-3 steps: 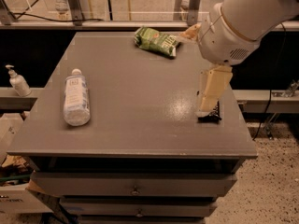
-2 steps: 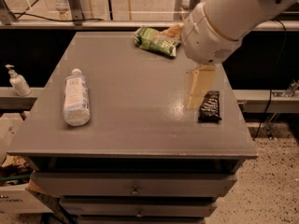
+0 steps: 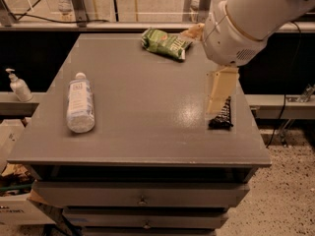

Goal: Place blue plastic bottle upright

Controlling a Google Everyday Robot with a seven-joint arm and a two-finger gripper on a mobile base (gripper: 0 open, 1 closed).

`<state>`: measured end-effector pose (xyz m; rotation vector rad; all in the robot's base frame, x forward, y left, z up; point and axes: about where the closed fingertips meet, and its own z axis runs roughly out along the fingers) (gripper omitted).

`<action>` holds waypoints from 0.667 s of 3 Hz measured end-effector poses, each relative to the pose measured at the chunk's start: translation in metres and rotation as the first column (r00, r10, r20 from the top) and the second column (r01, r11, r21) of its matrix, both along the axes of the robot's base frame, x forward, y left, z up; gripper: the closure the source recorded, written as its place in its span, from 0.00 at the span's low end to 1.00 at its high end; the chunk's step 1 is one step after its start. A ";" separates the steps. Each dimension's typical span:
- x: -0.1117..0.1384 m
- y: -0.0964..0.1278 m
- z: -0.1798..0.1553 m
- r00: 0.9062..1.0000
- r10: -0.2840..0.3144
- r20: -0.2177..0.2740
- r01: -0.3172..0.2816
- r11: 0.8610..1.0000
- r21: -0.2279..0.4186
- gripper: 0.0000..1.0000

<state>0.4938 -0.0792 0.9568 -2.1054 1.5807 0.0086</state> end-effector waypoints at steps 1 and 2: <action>0.015 0.018 -0.008 0.991 0.130 0.041 -0.128 0.991 -0.050 0.00; 0.039 0.066 -0.027 0.928 0.363 0.082 -0.346 0.922 -0.172 0.00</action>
Offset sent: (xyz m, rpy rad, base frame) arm 0.0721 0.1233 -0.0507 -0.2916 -0.1963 0.6564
